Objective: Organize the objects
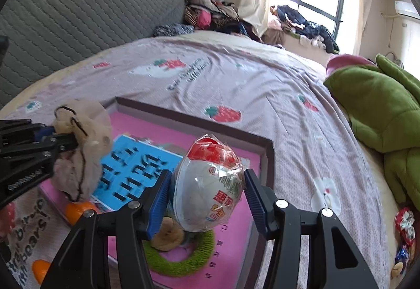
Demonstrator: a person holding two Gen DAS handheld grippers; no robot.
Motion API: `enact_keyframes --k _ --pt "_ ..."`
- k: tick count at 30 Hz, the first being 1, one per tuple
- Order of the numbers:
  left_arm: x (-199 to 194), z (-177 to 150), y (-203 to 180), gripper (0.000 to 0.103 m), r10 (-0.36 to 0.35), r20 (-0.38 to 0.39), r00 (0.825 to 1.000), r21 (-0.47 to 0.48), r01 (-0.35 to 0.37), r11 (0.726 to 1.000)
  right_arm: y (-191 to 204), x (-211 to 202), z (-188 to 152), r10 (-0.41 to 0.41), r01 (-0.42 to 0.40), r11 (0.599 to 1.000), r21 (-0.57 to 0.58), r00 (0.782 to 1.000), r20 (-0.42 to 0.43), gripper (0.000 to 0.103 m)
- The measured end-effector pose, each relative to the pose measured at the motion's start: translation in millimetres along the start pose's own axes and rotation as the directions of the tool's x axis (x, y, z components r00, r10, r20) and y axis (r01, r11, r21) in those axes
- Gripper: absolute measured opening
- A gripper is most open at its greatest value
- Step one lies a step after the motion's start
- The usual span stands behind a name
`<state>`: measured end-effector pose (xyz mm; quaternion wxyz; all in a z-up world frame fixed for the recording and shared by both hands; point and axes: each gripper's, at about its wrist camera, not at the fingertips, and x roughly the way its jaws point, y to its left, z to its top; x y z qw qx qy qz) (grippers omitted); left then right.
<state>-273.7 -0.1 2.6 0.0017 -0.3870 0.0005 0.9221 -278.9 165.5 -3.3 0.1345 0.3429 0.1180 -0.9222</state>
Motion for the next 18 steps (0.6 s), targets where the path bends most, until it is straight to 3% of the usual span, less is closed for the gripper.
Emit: enact_keyframes --k 7,18 --pt "6.0 0.1 -2.6 0.017 -0.003 -0.011 1.0 -0.001 0.003 1.0 -4.1 16.2 -9.8 -0.056 0.056 0.998 0.007 0.997 -0.046 0.056" --pt "14.1 -1.3 -13.4 0.017 -0.015 -0.025 1.0 0.018 0.016 1.0 -5.3 28.5 -16.2 -0.076 0.077 0.997 0.004 0.993 -0.093 0.056"
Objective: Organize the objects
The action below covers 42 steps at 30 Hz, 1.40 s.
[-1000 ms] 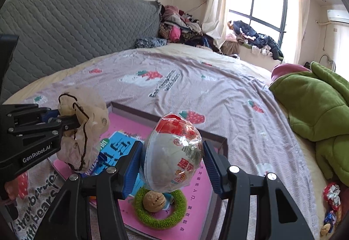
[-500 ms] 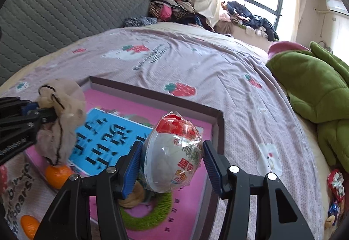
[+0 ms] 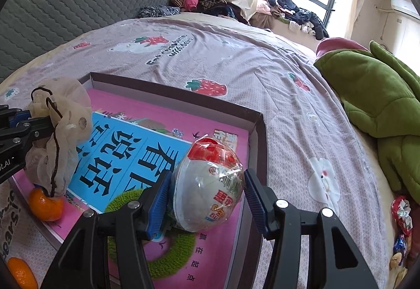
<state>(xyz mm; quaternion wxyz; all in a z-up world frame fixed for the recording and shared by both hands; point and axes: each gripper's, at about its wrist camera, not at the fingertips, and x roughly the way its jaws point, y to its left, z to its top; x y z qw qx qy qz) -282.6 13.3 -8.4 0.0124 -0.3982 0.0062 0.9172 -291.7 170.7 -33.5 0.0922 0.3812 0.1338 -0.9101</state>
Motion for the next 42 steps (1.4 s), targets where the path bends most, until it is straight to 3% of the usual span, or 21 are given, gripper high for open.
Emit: enact_keyframes --k 16,34,42 --pt "17.7 -0.1 -4.6 0.018 0.001 -0.055 0.999 0.01 0.0 1.0 0.9 5.6 -1.7 0.008 -0.008 1.0 -0.001 1.0 -0.02 0.056" --pt "34.1 0.9 -1.7 0.027 0.006 -0.12 0.993 0.009 -0.005 1.0 -1.8 5.2 -0.4 0.03 -0.029 0.999 0.03 0.999 -0.042 0.056" --pt "38.4 1.6 6.0 0.049 -0.019 -0.165 0.986 -0.021 0.016 1.0 -2.0 0.3 2.4 0.036 -0.035 0.999 0.032 0.999 -0.026 0.056"
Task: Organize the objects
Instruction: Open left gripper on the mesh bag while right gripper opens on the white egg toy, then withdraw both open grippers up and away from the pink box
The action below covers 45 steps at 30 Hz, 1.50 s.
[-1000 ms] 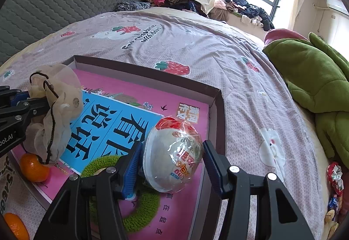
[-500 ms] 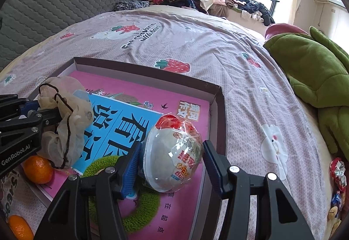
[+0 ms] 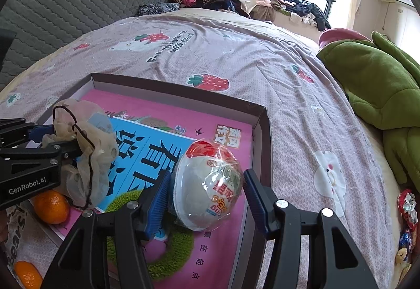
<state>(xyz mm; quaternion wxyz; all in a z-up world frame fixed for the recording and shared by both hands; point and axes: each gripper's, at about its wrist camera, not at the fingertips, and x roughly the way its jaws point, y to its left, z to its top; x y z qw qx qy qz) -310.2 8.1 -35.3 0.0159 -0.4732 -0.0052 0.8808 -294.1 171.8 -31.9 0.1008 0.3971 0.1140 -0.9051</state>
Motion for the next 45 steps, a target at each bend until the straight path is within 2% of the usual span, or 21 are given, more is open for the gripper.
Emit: enact_keyframes --k 6,14,17,21,23,39,45 --pt "0.6 1.1 3.4 0.056 0.002 -0.052 0.999 0.0 -0.002 1.0 -0.2 -7.1 3.9 0.019 -0.019 1.0 -0.001 1.0 0.016 0.056" --pt "-3.7 -0.5 3.6 0.062 0.006 -0.068 0.998 0.01 -0.005 1.0 0.2 -10.1 5.1 0.025 -0.025 1.0 -0.001 1.0 0.012 0.056" --pt "-5.8 -0.1 5.7 0.063 -0.014 -0.078 0.997 -0.002 0.014 1.0 0.6 -12.4 6.1 0.034 -0.034 0.999 -0.003 0.999 0.016 0.058" --pt "-9.0 1.0 13.6 0.067 -0.095 -0.103 0.99 -0.062 0.089 0.994 -0.5 -15.8 7.4 0.042 -0.042 0.999 0.008 0.999 0.023 0.059" --pt "-10.1 1.2 16.0 0.067 -0.11 -0.109 0.988 -0.08 0.102 0.992 -1.8 -17.7 8.3 0.044 -0.045 0.999 0.013 0.999 0.028 0.059" --pt "-36.4 -0.5 18.7 0.067 -0.079 -0.066 0.995 -0.084 0.073 0.994 0.2 -54.5 20.0 0.066 -0.068 0.998 0.017 0.993 0.102 0.059" --pt "-60.1 -0.4 17.6 0.071 0.014 -0.004 1.0 -0.086 -0.014 0.996 2.3 -71.2 21.3 0.083 -0.087 0.996 0.024 0.989 0.124 0.061"
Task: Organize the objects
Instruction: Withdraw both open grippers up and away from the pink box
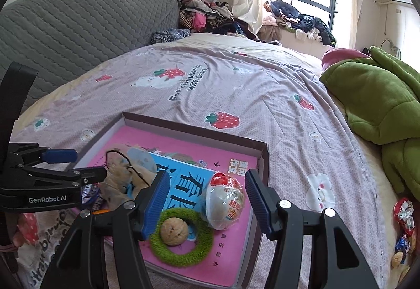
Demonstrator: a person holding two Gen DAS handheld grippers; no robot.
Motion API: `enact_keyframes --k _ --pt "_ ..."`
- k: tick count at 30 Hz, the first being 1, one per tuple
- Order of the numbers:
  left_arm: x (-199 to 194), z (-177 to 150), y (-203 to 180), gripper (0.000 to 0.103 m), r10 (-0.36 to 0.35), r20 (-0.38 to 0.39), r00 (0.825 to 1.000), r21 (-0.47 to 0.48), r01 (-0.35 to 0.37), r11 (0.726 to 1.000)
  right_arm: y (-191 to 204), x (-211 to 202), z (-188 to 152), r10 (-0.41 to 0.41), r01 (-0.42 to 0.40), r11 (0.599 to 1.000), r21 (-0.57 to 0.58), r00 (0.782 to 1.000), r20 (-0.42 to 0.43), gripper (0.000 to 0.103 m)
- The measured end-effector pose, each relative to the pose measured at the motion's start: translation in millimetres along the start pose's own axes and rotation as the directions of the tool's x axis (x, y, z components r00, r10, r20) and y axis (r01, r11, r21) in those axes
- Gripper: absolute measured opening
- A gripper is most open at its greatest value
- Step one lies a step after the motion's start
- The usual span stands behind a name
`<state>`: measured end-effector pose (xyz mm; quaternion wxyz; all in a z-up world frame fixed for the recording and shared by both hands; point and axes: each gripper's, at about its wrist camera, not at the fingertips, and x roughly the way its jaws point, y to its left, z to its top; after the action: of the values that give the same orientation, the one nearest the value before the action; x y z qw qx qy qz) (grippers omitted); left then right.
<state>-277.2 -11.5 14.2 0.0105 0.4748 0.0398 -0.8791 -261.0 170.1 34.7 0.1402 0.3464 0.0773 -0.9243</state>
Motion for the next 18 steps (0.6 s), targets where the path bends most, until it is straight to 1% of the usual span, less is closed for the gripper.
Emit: enact_keyframes --k 1,3,7,15,18 --pt "-3.2 0.1 0.6 0.071 0.002 0.008 1.0 0.0 -0.002 1.0 0.3 -2.6 0.3 0.002 -0.002 1.0 0.0 1.0 0.004 0.063" --pt "-10.8 -0.4 2.0 0.072 0.005 0.023 1.0 -0.004 -0.005 1.0 1.6 -9.5 1.1 -0.001 0.001 1.0 -0.001 1.0 0.016 0.064" --pt "-21.3 -3.4 2.2 0.073 0.001 0.028 1.0 -0.003 -0.001 1.0 3.6 -22.9 3.0 -0.008 0.008 1.0 -0.001 0.999 0.04 0.065" --pt "-47.0 -12.3 -3.3 0.074 -0.005 0.074 0.997 0.016 0.004 1.0 4.1 -50.3 5.2 0.006 -0.008 1.0 0.018 0.997 0.071 0.065" --pt "-57.3 -14.6 -4.1 0.074 -0.012 0.091 0.996 0.019 0.011 1.0 4.1 -65.2 5.9 0.002 -0.005 1.0 0.026 0.995 0.098 0.068"
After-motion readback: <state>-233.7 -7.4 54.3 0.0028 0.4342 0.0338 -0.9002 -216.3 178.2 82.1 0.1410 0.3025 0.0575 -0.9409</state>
